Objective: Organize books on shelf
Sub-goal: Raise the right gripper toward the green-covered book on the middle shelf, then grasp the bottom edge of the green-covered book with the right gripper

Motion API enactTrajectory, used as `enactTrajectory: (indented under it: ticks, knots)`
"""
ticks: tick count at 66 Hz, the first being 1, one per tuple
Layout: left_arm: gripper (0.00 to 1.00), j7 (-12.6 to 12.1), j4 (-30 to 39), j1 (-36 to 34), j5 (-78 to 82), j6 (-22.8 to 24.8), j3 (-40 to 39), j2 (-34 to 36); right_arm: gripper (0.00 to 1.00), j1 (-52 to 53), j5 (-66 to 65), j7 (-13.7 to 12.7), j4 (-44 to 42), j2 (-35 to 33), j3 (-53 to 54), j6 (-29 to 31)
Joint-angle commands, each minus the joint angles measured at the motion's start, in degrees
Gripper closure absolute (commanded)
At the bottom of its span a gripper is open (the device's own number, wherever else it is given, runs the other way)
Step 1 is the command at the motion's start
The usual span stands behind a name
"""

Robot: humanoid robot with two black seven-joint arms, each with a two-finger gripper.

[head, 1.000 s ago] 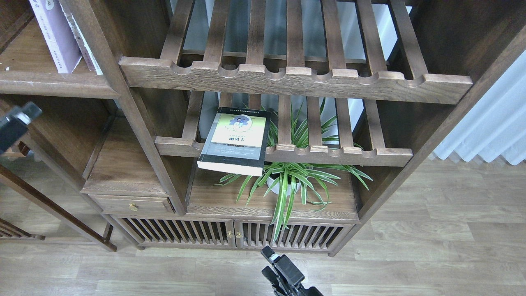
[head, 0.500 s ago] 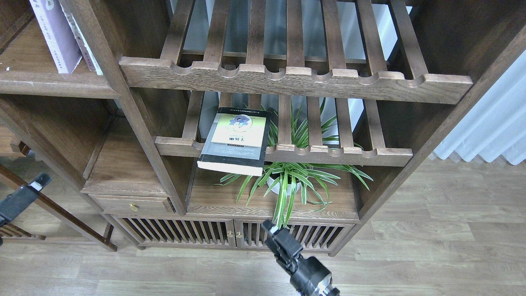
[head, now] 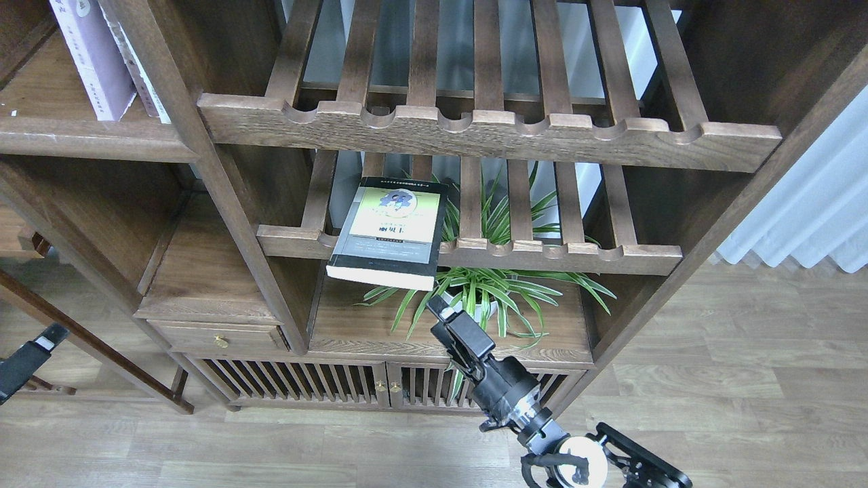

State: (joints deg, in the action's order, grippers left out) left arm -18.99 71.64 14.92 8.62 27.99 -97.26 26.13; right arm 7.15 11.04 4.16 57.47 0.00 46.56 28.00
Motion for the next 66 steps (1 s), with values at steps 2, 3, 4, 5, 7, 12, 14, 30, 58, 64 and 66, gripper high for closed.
enactTrajectory:
  ticks: [2, 3, 4, 5, 7, 12, 14, 30, 58, 64, 66]
  knots:
    - [0.01, 0.00, -0.27, 0.02, -0.01, 0.01, 0.06, -0.02, 0.00, 1.82, 0.04, 0.23, -0.25, 0.00, 1.17, 0.00]
    - [0.01, 0.00, -0.27, 0.02, -0.09, 0.01, 0.06, -0.02, 0.00, 2.08, 0.04, 0.23, -0.16, 0.00, 1.17, 0.00]
    - [0.01, 0.00, -0.27, 0.02, -0.09, 0.01, 0.06, -0.02, 0.00, 2.17, 0.04, 0.23, -0.16, 0.00, 1.17, 0.00]
    - [0.01, 0.00, -0.36, 0.02, -0.18, 0.01, 0.06, -0.02, 0.00, 2.34, 0.04, 0.23, -0.08, 0.00, 1.08, 0.00]
    - [0.01, 0.00, -0.44, 0.02, -0.36, 0.01, 0.06, -0.02, 0.00, 2.61, -0.05, 0.23, -0.08, 0.00, 1.08, 0.00]
    - [0.01, 0.00, -0.53, 0.02, -0.62, 0.01, -0.03, -0.02, 0.00, 3.31, 0.04, 0.23, -0.08, 0.00, 1.08, 0.00]
    - [0.01, 0.00, -0.53, 0.02, -0.71, 0.01, -0.12, -0.02, 0.00, 3.66, 0.04, 0.23, -0.16, 0.00, 1.08, 0.00]
    - [0.01, -0.09, -1.68, 0.02, -0.80, 0.01, -0.38, -0.02, 0.00, 6.04, -0.05, -0.20, -0.43, 0.00, -0.15, 0.00]
    - [0.01, -0.09, -1.85, 0.02, -0.80, 0.01, -0.91, 0.24, 0.00, 7.09, 0.56, -0.47, -1.83, 0.00, -5.42, -5.85]
    - [0.01, -0.17, -1.85, 0.02, -0.80, 0.01, -0.91, 0.24, 0.00, 7.88, 1.44, -0.12, -1.75, 0.00, -5.34, -5.94]
    - [0.01, -0.17, -1.85, 0.02, -0.80, 0.01, -0.91, 0.15, 0.00, 8.23, 1.97, -0.03, -1.75, 0.00, -5.34, -5.94]
